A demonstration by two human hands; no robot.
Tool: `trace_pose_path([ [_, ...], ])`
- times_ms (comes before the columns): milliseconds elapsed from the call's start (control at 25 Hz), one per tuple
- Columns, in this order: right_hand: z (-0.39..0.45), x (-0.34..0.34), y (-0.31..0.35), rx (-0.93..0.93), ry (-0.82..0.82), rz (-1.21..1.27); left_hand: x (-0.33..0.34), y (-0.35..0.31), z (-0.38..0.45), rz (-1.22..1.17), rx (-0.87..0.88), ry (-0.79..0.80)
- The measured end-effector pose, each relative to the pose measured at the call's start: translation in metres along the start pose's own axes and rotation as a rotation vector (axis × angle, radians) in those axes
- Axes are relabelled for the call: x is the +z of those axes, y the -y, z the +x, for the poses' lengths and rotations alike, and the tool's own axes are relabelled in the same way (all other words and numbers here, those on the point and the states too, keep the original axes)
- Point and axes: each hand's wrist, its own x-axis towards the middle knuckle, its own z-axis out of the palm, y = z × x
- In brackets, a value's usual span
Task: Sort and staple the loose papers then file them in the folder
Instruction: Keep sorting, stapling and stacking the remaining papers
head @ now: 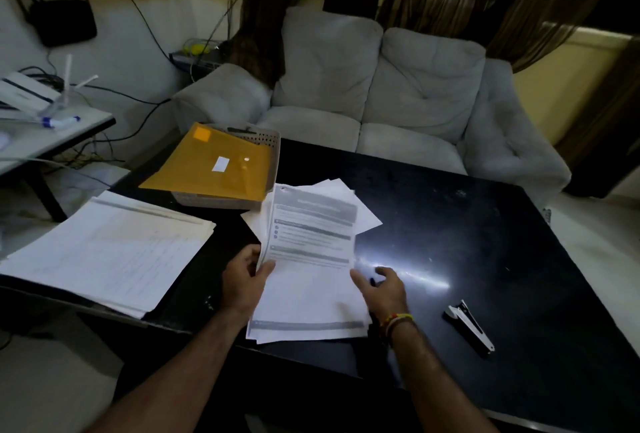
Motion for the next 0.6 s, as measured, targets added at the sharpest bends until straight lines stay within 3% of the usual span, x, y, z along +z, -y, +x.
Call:
trace_pose_path([
  [80, 0.000, -0.011, 0.013, -0.108, -0.006, 0.052, 0.001, -0.033, -0.008, -0.077, 0.090, 0.008],
  [160, -0.003, -0.030, 0.055, -0.276, -0.027, 0.255, 0.003, -0.076, -0.005, -0.114, 0.188, 0.030],
  [360, -0.036, -0.071, 0.162, -0.835, -0.325, 0.673, -0.009, -0.187, 0.013, -0.210, 0.571, -0.072],
  [440, -0.039, -0.065, 0.156, -0.852, -0.363, 0.671, -0.014, -0.188, 0.016, -0.152, 0.588, -0.051],
  [600, -0.034, -0.039, 0.114, -0.793, -0.365, 0.614, -0.006, -0.146, 0.002, -0.030, 0.463, 0.018],
])
